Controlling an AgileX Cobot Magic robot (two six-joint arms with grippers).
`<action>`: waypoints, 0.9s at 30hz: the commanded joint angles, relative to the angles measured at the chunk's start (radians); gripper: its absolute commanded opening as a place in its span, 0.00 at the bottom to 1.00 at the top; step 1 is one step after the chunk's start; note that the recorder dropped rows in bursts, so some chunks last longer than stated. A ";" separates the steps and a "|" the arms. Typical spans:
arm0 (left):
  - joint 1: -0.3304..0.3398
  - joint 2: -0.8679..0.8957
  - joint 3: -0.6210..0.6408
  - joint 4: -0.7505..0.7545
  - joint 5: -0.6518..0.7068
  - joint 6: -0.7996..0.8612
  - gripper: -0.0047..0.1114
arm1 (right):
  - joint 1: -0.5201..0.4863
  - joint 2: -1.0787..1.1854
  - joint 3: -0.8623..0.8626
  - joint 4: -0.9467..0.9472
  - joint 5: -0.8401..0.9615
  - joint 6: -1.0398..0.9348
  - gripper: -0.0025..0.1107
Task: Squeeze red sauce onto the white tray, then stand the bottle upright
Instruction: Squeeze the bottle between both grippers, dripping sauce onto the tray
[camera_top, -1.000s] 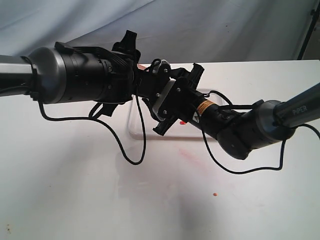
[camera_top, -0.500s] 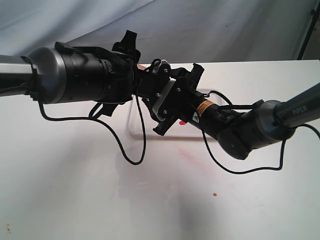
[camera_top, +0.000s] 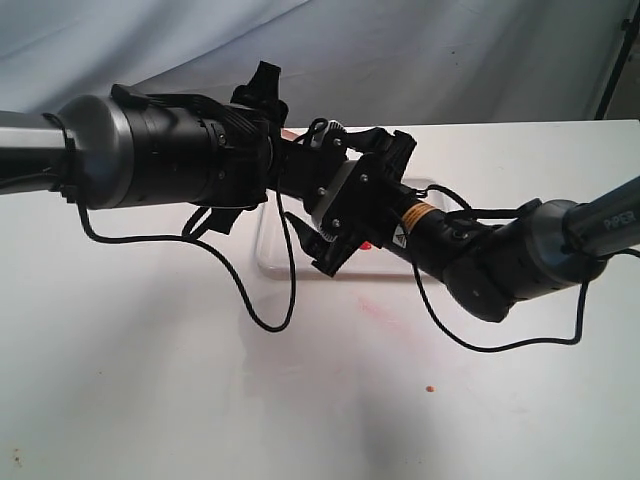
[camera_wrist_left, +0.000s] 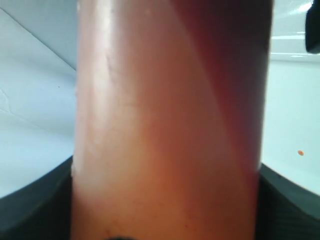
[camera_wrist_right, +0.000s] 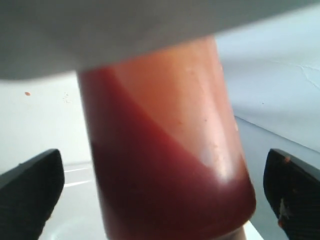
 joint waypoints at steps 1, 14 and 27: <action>-0.008 -0.028 -0.011 0.009 -0.017 -0.018 0.04 | -0.007 -0.022 0.008 -0.014 0.014 0.054 0.95; -0.008 -0.028 -0.011 0.009 -0.017 -0.018 0.04 | -0.007 -0.059 0.063 -0.059 0.027 0.138 0.95; -0.008 -0.028 -0.011 0.015 -0.013 -0.018 0.04 | -0.070 -0.225 0.134 -0.163 0.199 0.300 0.95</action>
